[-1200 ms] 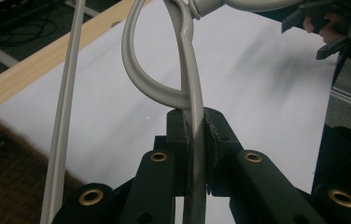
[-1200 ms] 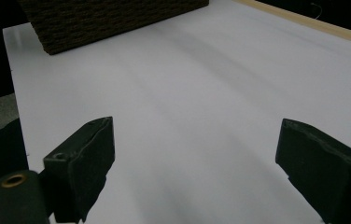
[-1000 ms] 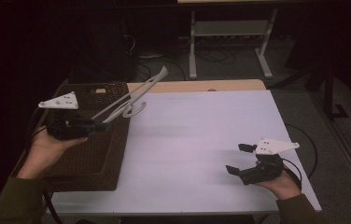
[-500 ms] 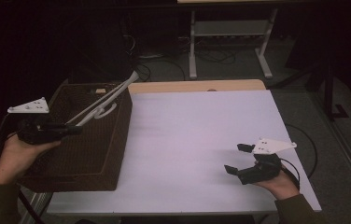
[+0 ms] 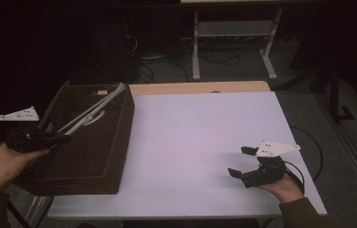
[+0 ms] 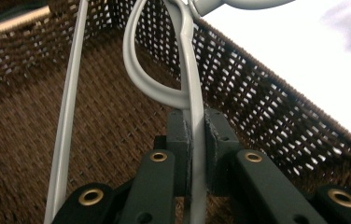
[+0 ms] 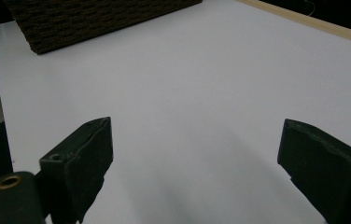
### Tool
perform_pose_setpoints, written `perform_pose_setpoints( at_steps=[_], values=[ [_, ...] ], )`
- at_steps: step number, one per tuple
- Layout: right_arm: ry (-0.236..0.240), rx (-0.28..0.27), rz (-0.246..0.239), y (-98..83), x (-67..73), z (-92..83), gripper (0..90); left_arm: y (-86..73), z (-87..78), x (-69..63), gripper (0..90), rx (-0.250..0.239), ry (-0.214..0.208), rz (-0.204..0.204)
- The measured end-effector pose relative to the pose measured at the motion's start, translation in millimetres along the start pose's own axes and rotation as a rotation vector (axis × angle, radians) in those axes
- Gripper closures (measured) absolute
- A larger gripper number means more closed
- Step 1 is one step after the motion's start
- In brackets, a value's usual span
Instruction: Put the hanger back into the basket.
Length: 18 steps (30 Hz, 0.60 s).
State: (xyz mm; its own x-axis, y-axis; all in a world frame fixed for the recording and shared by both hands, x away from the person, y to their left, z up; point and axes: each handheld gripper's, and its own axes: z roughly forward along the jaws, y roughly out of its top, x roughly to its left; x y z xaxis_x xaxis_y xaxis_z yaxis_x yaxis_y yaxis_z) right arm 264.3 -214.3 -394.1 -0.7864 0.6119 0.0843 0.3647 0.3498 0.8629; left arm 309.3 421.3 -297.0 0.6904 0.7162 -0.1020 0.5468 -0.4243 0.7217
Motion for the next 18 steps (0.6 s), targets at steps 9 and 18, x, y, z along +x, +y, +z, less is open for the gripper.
perform_pose_setpoints(
  at_steps=[9,18],
  values=[
    [0.002,0.0,-0.002,-0.3,0.3,-0.6,9.7,-4.3,11.6,4.9,82.4,0.063,-0.027,-0.009],
    [-0.002,-0.001,0.0,-0.1,-0.5,-1.6,9.7,-4.7,11.8,8.3,65.9,0.008,0.012,-0.006]
  ],
)
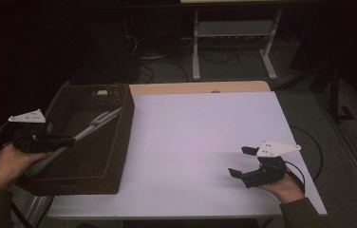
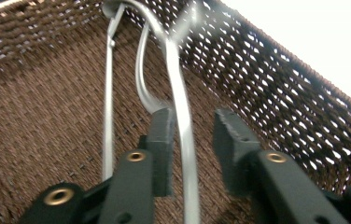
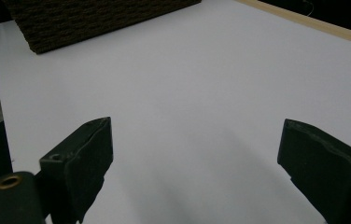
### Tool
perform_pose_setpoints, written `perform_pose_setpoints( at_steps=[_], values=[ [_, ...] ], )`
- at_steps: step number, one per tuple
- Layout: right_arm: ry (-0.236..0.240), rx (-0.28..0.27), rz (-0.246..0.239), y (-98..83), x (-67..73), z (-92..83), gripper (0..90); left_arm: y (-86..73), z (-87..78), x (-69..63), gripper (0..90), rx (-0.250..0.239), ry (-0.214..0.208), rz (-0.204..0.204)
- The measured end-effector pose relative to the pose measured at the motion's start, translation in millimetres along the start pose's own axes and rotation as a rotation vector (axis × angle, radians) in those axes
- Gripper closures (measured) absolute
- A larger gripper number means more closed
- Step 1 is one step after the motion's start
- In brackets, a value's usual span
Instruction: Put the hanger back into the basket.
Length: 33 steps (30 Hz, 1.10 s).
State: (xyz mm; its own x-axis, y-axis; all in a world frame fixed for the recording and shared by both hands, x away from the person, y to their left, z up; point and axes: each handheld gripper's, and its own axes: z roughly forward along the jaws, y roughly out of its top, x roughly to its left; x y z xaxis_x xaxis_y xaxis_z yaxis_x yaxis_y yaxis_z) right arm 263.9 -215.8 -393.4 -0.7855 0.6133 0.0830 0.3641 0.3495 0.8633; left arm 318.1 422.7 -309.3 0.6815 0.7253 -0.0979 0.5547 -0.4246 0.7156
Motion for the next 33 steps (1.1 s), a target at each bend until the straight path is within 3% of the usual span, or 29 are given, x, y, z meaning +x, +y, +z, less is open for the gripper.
perform_pose_setpoints(
  at_steps=[6,11,17,24,27,29,30,33],
  values=[
    [-0.006,-0.008,-0.002,1.5,-0.5,-2.1,9.5,3.5,-2.8,-3.1,54.1,-0.05,-0.015,-0.011],
    [-0.011,-0.03,0.005,6.9,-0.7,-4.3,9.1,12.9,-1.9,-12.6,40.7,-0.128,-0.043,-0.022],
    [-0.013,-0.069,0.0,20.7,-2.7,-8.9,9.1,25.8,4.1,-27.2,30.9,-0.214,-0.066,-0.018],
    [-0.017,-0.106,-0.005,37.3,-4.0,-11.2,9.2,41.9,15.3,-52.8,16.0,-0.28,-0.077,0.008],
    [-0.014,-0.118,-0.009,44.5,-3.6,-11.3,8.5,47.8,21.5,-65.0,13.8,-0.313,-0.098,0.018],
    [-0.013,-0.124,-0.008,46.9,-3.7,-11.2,8.3,47.8,21.5,-65.0,12.6,-0.313,-0.098,0.018],
    [-0.007,-0.138,-0.003,51.9,-3.5,-10.9,7.4,53.1,28.7,-77.3,10.7,-0.351,-0.125,0.023],
    [-0.007,-0.151,0.001,58.4,-3.3,-10.5,5.8,56.8,35.7,-88.5,8.5,-0.383,-0.143,0.023]
  ],
)
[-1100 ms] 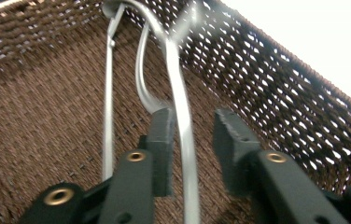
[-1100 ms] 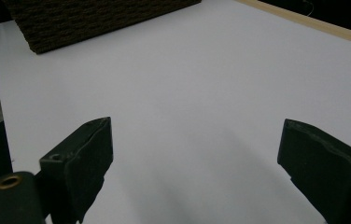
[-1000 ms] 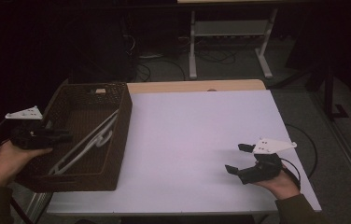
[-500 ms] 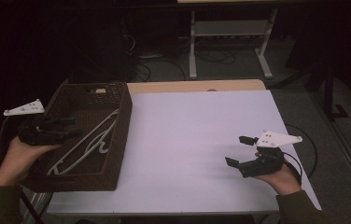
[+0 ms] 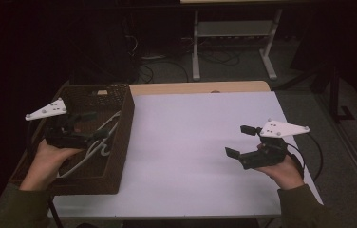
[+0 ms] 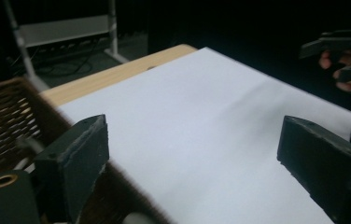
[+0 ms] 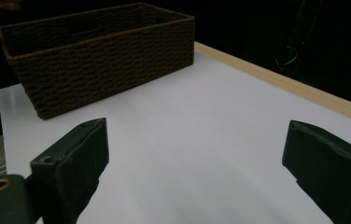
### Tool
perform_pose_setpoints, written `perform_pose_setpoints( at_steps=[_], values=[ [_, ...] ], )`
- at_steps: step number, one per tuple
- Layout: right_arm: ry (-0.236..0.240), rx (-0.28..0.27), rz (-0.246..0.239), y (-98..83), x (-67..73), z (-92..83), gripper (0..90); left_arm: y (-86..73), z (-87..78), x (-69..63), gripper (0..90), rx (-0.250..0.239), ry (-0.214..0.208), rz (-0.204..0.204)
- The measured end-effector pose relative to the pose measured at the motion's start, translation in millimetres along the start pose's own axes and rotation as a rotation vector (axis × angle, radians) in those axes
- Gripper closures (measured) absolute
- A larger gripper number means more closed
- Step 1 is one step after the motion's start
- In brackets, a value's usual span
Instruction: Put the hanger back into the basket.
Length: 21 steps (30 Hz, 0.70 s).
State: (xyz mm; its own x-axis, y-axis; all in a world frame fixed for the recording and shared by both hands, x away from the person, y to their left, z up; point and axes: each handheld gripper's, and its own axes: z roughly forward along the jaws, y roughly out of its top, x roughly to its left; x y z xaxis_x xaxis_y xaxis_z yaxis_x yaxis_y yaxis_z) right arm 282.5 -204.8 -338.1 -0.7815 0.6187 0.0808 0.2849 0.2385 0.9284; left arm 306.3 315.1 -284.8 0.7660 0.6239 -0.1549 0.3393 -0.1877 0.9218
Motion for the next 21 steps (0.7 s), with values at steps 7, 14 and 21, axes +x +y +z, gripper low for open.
perform_pose_setpoints(
  at_steps=[7,14,21],
  values=[
    [-0.003,-0.047,0.012,9.6,-2.2,0.3,3.2,-3.1,22.3,-17.9,5.4,-0.037,-0.046,0.015],
    [-0.021,-0.079,0.024,14.8,-6.0,-1.8,1.9,-6.1,38.7,-32.4,3.4,-0.044,-0.074,0.039],
    [-0.036,-0.107,0.03,18.7,-9.1,-3.9,1.2,-10.9,45.5,-35.6,3.2,-0.09,-0.091,0.027]
  ],
)
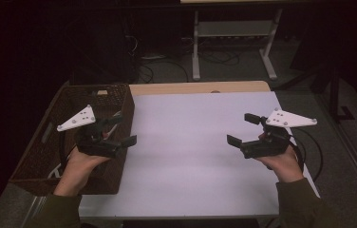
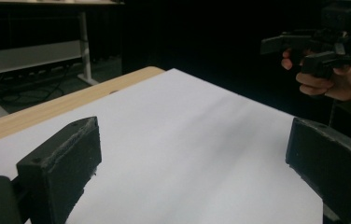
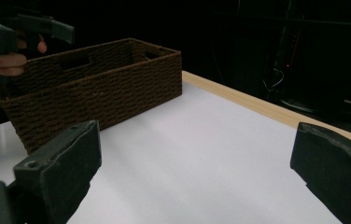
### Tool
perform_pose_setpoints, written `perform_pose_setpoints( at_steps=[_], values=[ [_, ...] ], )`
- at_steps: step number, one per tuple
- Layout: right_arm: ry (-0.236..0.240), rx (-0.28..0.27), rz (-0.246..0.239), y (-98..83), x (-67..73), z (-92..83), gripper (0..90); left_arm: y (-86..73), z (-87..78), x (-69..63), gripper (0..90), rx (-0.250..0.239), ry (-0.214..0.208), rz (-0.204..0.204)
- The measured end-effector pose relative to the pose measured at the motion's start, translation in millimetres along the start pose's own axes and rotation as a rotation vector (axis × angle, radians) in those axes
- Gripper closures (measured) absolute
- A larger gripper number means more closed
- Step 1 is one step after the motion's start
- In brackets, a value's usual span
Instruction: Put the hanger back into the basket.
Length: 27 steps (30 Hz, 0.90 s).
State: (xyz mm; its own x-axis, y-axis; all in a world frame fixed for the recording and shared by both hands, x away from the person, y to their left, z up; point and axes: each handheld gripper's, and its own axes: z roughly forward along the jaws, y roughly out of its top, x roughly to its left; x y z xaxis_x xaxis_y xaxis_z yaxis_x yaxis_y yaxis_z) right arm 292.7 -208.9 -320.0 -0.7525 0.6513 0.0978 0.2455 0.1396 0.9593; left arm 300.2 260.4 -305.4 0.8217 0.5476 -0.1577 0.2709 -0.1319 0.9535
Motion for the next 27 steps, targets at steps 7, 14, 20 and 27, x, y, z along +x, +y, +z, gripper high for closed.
perform_pose_setpoints(
  at_steps=[7,14,20,27],
  values=[
    [-0.004,-0.032,0.014,3.5,-1.4,-3.1,0.9,-10.3,5.3,-0.7,2.3,-0.054,-0.004,-0.009],
    [-0.007,-0.048,0.009,3.3,-2.3,-5.9,0.9,-18.5,8.7,-1.0,2.3,-0.063,0.017,-0.014],
    [-0.012,-0.049,0.013,2.3,-3.4,-6.8,0.9,-21.5,7.9,-0.2,2.3,-0.068,0.029,-0.01],
    [-0.012,-0.044,0.006,1.7,-3.1,-6.1,0.9,-21.5,7.4,-0.4,2.3,-0.067,0.031,-0.005]
  ],
)
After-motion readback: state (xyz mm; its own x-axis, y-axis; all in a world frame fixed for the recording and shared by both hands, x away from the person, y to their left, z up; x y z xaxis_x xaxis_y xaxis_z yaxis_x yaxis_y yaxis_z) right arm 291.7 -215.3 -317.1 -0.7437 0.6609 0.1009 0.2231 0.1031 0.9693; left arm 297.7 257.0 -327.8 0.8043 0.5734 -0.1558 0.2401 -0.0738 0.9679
